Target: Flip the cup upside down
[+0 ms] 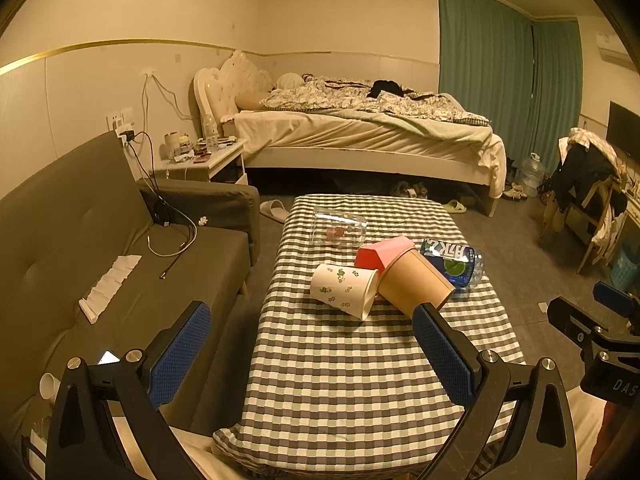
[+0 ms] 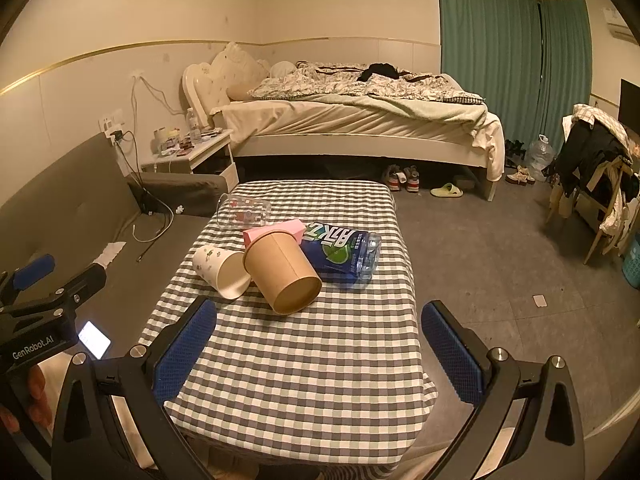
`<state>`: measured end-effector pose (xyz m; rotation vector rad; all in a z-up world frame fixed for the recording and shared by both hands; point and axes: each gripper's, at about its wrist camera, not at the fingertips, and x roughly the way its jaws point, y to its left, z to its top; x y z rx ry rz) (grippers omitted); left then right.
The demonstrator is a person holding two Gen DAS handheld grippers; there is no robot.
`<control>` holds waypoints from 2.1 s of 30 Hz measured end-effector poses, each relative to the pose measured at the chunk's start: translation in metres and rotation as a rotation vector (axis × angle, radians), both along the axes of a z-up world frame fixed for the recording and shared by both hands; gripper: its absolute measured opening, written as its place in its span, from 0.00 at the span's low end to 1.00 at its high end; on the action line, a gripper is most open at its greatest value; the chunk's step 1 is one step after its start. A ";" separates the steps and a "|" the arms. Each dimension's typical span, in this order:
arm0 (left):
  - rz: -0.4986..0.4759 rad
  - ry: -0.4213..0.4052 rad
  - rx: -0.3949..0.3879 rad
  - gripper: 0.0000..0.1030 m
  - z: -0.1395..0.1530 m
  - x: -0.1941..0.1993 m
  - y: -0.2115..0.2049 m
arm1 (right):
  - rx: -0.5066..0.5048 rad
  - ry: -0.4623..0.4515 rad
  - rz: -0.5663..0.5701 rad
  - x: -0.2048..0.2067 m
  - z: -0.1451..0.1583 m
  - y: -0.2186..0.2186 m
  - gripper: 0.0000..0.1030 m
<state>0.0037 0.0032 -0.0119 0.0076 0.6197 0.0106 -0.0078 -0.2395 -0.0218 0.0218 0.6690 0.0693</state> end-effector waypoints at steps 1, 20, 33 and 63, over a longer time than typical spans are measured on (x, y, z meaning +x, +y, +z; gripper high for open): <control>0.001 0.001 0.000 1.00 -0.001 0.000 0.000 | 0.000 0.000 0.000 0.000 0.000 0.000 1.00; 0.004 0.013 -0.004 1.00 -0.004 0.003 0.002 | 0.002 0.011 0.006 0.001 -0.006 0.002 1.00; 0.007 0.021 -0.003 1.00 -0.008 0.005 0.002 | 0.004 0.021 0.012 0.005 -0.008 0.004 1.00; 0.082 0.140 0.039 1.00 -0.049 0.125 -0.011 | -0.241 0.033 0.316 0.152 -0.019 -0.023 1.00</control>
